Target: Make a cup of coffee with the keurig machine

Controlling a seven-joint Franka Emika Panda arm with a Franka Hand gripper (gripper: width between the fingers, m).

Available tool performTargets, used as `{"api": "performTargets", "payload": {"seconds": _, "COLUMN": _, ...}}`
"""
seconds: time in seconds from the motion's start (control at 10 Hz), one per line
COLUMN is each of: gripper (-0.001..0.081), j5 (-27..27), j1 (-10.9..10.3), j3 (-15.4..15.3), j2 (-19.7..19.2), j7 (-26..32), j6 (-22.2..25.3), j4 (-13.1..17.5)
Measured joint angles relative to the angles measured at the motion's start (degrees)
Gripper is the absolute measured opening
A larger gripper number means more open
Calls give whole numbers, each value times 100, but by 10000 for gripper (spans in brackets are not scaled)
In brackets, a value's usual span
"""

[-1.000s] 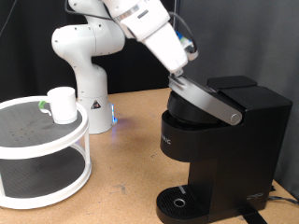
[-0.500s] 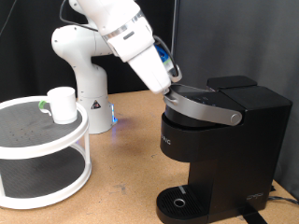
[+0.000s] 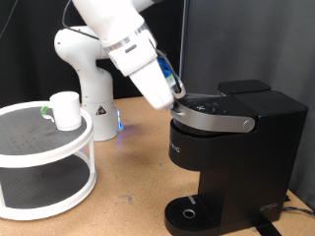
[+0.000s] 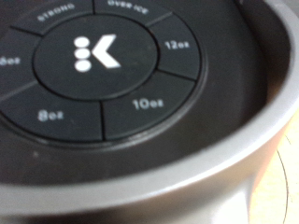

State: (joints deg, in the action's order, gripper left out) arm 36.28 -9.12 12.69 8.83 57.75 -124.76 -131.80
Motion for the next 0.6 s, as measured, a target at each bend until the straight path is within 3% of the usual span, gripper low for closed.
{"api": "performTargets", "payload": {"seconds": 0.6, "gripper": 1, "j5": 21, "j1": -1, "j3": 2, "j2": -296, "j7": 151, "j6": -294, "j4": -57}}
